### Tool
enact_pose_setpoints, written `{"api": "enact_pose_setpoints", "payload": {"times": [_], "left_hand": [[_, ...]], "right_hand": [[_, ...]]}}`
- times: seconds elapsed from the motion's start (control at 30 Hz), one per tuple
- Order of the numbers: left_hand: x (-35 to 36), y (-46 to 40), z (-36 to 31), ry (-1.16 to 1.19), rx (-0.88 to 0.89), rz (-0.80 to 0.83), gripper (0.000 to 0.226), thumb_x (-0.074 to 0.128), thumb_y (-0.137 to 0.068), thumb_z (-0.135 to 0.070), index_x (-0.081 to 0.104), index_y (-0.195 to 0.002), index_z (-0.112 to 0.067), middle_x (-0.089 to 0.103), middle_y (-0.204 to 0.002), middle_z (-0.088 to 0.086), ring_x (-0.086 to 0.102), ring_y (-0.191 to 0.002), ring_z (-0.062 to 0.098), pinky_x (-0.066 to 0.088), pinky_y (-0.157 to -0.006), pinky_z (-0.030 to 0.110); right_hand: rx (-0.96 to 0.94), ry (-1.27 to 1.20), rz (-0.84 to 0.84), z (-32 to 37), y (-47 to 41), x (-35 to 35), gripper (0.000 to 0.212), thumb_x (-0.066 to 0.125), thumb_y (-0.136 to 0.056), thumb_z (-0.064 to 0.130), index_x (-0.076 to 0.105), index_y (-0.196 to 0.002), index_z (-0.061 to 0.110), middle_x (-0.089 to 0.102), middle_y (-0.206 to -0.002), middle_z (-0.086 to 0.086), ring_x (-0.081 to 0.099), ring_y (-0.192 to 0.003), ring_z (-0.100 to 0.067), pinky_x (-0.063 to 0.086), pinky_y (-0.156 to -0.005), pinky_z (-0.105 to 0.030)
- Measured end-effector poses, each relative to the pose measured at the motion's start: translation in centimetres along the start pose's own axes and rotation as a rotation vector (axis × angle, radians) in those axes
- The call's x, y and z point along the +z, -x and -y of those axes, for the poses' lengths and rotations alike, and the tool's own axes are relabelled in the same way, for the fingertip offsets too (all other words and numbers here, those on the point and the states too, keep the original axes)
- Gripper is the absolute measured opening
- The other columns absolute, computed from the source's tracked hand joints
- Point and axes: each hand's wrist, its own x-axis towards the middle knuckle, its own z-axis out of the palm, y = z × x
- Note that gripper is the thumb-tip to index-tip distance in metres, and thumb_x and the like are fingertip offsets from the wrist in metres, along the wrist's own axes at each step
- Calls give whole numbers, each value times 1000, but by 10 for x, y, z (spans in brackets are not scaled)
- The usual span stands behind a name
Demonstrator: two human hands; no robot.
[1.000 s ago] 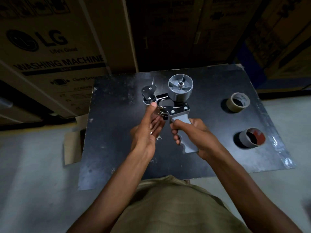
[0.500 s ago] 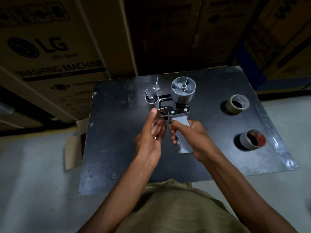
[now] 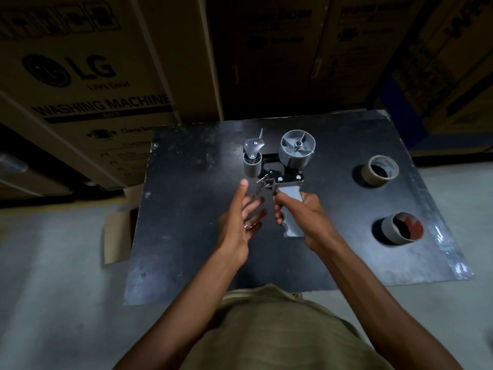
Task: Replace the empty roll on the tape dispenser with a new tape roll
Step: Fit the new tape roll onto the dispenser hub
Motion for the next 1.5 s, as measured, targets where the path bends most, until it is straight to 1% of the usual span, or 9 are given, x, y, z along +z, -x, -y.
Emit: {"api": "enact_pose_setpoints", "payload": {"times": [0.13,0.23,0.3,0.7,1.2,1.3,1.4,1.43,1.5], "left_hand": [[-30,-30,18,-40,109,-160,40,56,-95,-45,67,-118,-14,75,-109,4,72,-99,22,54,-82,31],[-57,-54,32,-159,346,-229,16,61,-96,-20,70,-106,-11,72,-103,13,68,-99,26,54,-79,30],[-71,-64,39,-235,396,-242,9,63,-95,-14,70,-99,-15,71,-98,15,65,-94,25,52,-77,32],[-85,-79,64,-549,482,-146,11,71,-88,-21,73,-99,-25,77,-92,2,70,-85,12,57,-86,45],[-74,-75,80,-560,439,-124,13,69,-90,-13,73,-103,-12,76,-97,11,69,-87,16,56,-87,45],[-70,-74,82,-536,420,-102,10,68,-91,-15,73,-98,-22,76,-95,7,69,-86,16,56,-78,36],[-60,-72,81,-487,401,-69,10,64,-95,-17,71,-100,-21,76,-94,10,68,-82,17,54,-68,27],[-55,-72,81,-477,405,-60,11,61,-96,-17,71,-103,-17,75,-94,11,68,-80,17,53,-67,26],[-45,-72,80,-485,418,-36,16,58,-98,-17,70,-107,-12,75,-93,12,67,-78,15,53,-65,23]], "right_hand": [[50,25,-16,-24,-15,-7,14,67,-89,7,64,-75,5,62,-61,-7,55,-48,-15,47,-46,-25],[72,36,-18,-44,-25,-12,12,67,-87,6,64,-77,4,62,-60,-6,54,-47,-16,46,-45,-25],[93,33,-20,-59,-31,-14,12,67,-88,5,63,-76,4,62,-60,-7,54,-46,-16,46,-44,-24],[162,133,-86,-128,-52,-24,9,72,-85,4,66,-79,3,63,-59,-8,55,-42,-16,47,-42,-25],[167,113,-108,-149,-61,-34,8,73,-83,2,67,-80,0,66,-62,-13,61,-46,-20,51,-44,-26],[188,110,-80,-149,-62,-41,27,86,-78,23,70,-82,2,69,-67,-15,65,-54,-24,54,-52,-30],[122,335,-147,-144,-66,-63,56,85,-69,62,59,-53,15,59,-52,1,53,-48,-14,43,-50,-23],[99,372,-187,-140,-68,-73,62,81,-66,70,58,-52,14,59,-51,1,53,-47,-12,43,-50,-22],[62,330,-257,-130,-76,-98,67,76,-65,75,72,-71,8,72,-65,-9,70,-59,-16,58,-59,-28]]}}
